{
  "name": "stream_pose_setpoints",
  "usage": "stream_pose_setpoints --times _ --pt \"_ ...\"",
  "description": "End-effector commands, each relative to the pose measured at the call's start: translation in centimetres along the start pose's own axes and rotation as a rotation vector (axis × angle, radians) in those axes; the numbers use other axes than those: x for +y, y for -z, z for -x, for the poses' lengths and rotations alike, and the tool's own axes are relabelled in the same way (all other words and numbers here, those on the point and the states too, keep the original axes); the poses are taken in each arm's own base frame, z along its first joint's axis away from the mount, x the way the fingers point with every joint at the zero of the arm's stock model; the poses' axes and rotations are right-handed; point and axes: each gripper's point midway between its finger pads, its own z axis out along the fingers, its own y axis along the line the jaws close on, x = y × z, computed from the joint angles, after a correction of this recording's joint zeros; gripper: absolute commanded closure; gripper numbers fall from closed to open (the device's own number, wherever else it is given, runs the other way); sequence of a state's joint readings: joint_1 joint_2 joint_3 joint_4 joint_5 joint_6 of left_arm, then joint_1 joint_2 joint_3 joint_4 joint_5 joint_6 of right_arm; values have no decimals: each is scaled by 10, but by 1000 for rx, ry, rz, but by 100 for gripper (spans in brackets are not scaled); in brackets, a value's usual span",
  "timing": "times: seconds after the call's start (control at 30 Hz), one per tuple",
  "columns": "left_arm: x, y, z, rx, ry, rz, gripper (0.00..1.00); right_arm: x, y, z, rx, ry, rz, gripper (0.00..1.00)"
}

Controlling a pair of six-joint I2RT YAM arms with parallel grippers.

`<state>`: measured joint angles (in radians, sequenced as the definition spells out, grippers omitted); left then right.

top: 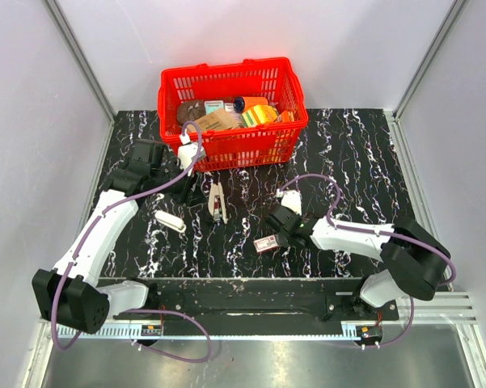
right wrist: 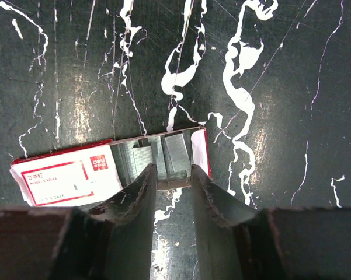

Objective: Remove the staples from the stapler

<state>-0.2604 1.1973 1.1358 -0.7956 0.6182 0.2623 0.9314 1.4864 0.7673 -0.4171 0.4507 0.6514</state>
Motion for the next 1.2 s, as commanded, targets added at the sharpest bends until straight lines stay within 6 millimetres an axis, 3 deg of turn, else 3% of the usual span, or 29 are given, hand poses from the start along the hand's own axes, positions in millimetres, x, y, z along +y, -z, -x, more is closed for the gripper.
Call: stream_pose_setpoints --times 0.0,0.2,0.3,0.5,0.73,1.17 --pt "0 6 9 -36 -29 25 54 4 15 13 -46 -11 37 65" --pt "-3 -3 6 -10 -60 6 54 -2 40 41 -145 -51 48 69" --pt "-9 -14 2 32 -115 -9 55 -11 43 51 -181 -67 22 74" --pt "-22 -55 -21 161 -265 -46 55 -28 14 40 -65 -174 26 77" --pt "-30 -99 -52 295 -389 -98 56 -21 2 33 16 -292 199 76" --pt "-44 -152 -88 419 -584 -128 56 -29 -19 28 128 -514 389 73"
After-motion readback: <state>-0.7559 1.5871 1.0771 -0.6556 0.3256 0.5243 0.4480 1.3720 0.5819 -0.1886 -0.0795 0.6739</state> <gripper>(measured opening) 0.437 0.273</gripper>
